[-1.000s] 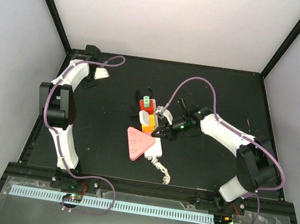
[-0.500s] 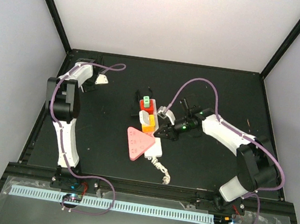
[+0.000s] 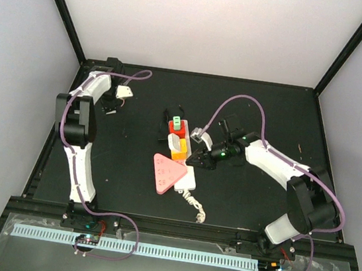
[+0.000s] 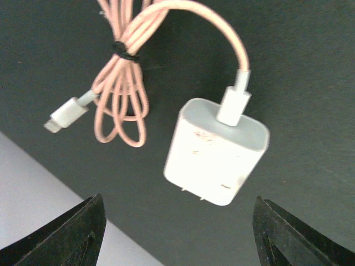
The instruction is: Pull the plug off the socket
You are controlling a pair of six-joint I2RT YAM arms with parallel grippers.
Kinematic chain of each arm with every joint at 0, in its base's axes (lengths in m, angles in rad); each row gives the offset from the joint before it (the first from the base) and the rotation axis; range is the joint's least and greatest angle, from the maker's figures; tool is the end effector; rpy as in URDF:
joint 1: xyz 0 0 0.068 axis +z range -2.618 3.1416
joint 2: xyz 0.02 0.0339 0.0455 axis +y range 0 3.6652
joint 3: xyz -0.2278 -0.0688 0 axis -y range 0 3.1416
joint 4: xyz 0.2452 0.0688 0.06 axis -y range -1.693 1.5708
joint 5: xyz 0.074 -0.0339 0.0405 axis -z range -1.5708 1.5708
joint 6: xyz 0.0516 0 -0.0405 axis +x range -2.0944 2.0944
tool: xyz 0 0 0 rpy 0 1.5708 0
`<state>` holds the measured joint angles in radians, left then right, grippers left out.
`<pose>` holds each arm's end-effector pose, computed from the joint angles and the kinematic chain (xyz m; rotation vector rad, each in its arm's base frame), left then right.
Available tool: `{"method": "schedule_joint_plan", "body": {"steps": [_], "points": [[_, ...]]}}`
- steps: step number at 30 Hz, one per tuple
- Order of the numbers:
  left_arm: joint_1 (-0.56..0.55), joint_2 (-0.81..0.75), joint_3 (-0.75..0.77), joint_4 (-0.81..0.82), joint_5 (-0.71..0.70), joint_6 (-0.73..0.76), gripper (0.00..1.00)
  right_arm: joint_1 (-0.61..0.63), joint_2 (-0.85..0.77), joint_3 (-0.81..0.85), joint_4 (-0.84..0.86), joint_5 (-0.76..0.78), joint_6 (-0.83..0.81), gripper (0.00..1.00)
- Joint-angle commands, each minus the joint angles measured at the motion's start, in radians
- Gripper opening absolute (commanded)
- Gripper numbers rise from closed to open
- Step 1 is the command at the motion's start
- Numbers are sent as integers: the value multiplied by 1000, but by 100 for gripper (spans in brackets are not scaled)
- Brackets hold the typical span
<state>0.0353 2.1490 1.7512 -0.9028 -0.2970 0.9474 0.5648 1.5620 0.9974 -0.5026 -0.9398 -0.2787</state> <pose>0.4259 0.0302 0.1457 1.2612 2.7090 0.5857 0.2376 0.1999 0.1693 -1.3059 2.1220 1.3325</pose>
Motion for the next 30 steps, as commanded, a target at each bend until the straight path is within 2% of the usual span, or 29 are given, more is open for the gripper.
{"method": "schedule_joint_plan", "body": {"steps": [1, 7, 15, 22, 26, 30], "points": [[18, -117, 28, -110, 187, -83, 84, -8, -46, -8, 17, 24, -23, 21], [21, -293, -86, -122, 379, -150, 99, -5, -107, -16, -11, 81, -156, 36], [23, -506, -245, -111, 611, -276, 99, 56, -155, -29, -51, 201, -352, 57], [37, -620, -295, -36, 675, -474, 99, 159, -177, -86, 52, 296, -379, 71], [77, -665, -301, 18, 769, -580, 99, 228, -180, -121, 117, 357, -415, 73], [97, -725, -347, 78, 917, -616, 99, 300, -162, -133, 172, 428, -439, 73]]}}
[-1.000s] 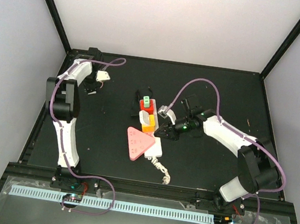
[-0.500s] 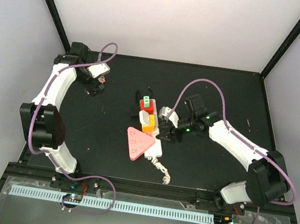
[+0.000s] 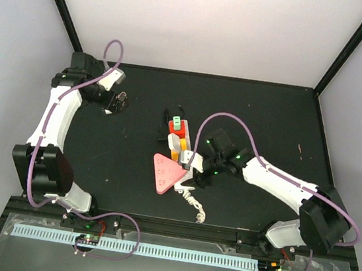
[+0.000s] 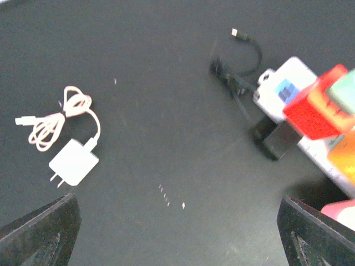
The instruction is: Pull the plug off the socket
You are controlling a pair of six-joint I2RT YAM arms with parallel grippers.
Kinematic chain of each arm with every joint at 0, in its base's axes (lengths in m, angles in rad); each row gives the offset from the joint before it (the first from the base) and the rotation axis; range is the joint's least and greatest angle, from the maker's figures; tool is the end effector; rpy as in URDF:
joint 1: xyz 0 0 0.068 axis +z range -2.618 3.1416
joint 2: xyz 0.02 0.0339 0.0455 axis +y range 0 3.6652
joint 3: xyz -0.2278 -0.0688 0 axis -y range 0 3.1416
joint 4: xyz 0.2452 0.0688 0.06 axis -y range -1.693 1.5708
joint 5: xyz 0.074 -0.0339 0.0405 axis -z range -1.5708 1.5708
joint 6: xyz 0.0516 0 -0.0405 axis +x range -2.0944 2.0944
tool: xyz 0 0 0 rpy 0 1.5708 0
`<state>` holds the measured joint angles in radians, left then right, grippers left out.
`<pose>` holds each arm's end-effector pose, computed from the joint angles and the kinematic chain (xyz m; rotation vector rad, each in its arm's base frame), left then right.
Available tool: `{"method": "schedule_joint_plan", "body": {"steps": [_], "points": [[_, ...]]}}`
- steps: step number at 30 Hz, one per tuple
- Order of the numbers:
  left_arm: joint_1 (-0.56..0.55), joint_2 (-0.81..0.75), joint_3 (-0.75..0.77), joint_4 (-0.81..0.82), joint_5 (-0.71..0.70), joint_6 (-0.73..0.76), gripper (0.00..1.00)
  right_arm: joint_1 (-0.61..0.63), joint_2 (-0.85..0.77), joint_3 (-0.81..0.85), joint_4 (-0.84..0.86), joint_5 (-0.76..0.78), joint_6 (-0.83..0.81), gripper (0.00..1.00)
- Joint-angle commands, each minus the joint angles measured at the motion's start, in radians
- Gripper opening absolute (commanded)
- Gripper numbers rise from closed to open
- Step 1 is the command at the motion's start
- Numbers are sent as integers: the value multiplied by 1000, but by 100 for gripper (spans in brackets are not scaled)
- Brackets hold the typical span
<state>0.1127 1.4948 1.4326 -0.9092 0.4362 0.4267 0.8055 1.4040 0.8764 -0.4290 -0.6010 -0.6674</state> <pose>0.3197 0.0142 0.2856 0.5457 2.3802 -0.3198 0.1808 0.2304 0.1713 -1.8280 1.6571 0.8128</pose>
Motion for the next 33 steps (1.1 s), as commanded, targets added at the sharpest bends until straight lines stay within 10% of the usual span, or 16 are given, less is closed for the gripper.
{"method": "schedule_joint_plan", "body": {"steps": [1, 21, 33], "points": [[19, -77, -33, 94, 199, -104, 99, 73, 4, -13, 113, 109, -52, 74], [18, -96, -54, -3, 341, -66, 99, 153, 148, -92, 293, 362, -184, 79], [18, -107, -124, 64, 336, -139, 99, 103, 267, -15, 336, 451, -135, 65]]}}
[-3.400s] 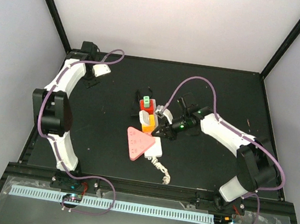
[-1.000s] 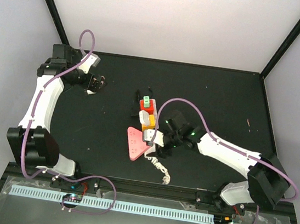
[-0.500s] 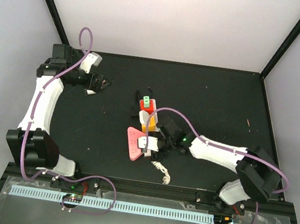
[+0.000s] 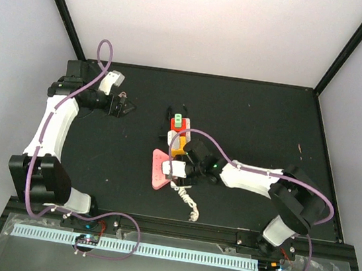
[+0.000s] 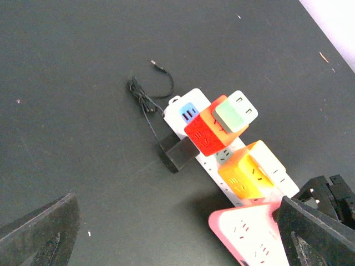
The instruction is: Pull the plug off the socket
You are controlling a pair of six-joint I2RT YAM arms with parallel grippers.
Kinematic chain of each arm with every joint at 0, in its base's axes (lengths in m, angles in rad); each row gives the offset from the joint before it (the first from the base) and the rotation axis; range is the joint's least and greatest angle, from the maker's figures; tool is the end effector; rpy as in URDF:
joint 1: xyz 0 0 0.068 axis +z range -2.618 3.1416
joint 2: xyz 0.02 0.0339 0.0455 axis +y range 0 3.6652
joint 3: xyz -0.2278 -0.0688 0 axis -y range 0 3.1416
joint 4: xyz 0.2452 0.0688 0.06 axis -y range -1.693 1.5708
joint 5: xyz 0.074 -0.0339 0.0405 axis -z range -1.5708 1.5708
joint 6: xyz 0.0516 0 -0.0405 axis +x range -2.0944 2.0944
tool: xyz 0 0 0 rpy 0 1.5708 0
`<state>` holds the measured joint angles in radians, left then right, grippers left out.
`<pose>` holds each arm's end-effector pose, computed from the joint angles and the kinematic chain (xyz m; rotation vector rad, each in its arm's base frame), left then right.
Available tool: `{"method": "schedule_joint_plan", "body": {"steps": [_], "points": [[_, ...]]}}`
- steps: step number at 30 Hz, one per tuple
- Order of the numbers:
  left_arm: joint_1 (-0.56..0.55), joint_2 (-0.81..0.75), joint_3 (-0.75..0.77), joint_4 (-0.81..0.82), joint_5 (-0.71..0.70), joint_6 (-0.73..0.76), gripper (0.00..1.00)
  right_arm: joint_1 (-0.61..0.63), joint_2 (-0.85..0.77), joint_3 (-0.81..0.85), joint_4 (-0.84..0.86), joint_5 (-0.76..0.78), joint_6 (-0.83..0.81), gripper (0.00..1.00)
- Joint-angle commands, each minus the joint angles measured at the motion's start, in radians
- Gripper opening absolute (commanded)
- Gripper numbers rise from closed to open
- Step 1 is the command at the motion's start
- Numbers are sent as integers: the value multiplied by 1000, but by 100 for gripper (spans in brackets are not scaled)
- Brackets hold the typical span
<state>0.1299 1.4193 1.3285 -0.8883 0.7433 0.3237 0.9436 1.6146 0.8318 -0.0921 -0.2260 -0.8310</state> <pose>0.2997 0.0039 0.2833 0.4980 2.2791 -0.7210 0.1818 0.2706 0.1153 -1.9556 1.4632 0.3263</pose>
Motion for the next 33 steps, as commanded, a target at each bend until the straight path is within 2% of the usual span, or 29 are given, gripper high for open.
{"method": "schedule_joint_plan", "body": {"steps": [1, 13, 20, 24, 27, 33], "points": [[1, -31, -29, 53, 30, -47, 99, -43, 66, 36, 6, 83, 29, 65], [-4, -26, -207, 156, 163, -134, 98, -122, 154, 152, -53, 54, 4, 63], [-20, -110, -393, 340, 235, -265, 97, -137, 144, 167, -75, 62, -25, 64], [-22, -131, -506, 467, 338, -374, 98, -137, 96, 185, -121, -10, 1, 69], [-24, -234, -622, 605, 341, -461, 99, -135, 44, 193, -153, -66, 40, 71], [-23, -377, -727, 719, 328, -578, 99, -137, -48, 195, -192, -111, 136, 72]]}}
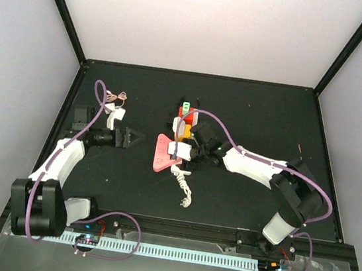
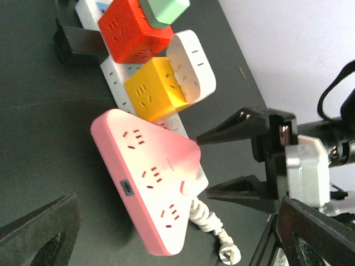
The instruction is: Pull the plug off the socket
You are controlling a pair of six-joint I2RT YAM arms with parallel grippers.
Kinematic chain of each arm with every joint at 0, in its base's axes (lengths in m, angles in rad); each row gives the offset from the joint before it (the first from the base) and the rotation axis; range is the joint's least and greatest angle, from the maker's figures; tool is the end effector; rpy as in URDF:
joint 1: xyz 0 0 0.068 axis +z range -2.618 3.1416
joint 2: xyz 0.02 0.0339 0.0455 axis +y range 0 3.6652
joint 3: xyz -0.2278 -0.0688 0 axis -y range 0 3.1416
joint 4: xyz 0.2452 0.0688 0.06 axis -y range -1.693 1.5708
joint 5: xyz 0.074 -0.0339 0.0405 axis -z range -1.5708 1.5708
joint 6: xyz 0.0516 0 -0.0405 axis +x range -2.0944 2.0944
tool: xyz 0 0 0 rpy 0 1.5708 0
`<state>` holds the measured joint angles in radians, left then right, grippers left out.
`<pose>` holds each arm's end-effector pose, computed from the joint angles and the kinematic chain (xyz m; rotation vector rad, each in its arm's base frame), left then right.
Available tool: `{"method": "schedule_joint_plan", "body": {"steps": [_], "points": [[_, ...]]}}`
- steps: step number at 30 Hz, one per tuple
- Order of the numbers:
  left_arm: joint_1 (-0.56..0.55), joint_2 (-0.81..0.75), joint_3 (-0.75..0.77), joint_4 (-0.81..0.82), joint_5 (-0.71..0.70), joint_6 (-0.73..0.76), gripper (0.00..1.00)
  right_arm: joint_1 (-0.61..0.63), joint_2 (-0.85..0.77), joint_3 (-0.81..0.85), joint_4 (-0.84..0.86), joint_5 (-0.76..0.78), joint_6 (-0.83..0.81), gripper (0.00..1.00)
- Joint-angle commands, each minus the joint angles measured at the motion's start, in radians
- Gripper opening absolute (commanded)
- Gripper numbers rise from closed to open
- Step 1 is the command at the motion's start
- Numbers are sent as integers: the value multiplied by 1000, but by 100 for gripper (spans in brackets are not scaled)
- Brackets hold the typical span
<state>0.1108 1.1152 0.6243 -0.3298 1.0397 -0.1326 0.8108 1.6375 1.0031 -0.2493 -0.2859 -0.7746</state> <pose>0.2361 -0.0185 0.1821 0.2178 2.1725 -1.2282 0.2282 0.2612 0.1483 -1.8234 1.6209 0.3664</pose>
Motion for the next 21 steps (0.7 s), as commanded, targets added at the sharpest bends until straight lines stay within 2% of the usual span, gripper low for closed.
{"method": "schedule_joint_plan", "body": {"steps": [1, 4, 7, 10, 13, 17, 21], "points": [[-3, -83, -32, 182, 32, -144, 99, -4, -93, 19, -31, -48, 97, 73], [-3, -77, -40, 183, 7, -170, 99, -11, -132, 24, -28, -39, 157, 77], [-3, -15, 18, 58, 32, -18, 99, -33, -158, 44, -43, -60, 234, 83], [-3, 81, 41, 50, 157, 5, 99, -74, -180, 62, -74, -141, 322, 84], [-6, 145, 28, 114, 184, -36, 99, -141, -196, 64, -105, -265, 433, 84], [-6, 230, 19, 137, 175, -47, 99, -233, -202, 35, -95, -464, 606, 76], [-15, 303, 20, 164, 175, -61, 98, -257, -197, -8, -32, -552, 719, 70]]}}
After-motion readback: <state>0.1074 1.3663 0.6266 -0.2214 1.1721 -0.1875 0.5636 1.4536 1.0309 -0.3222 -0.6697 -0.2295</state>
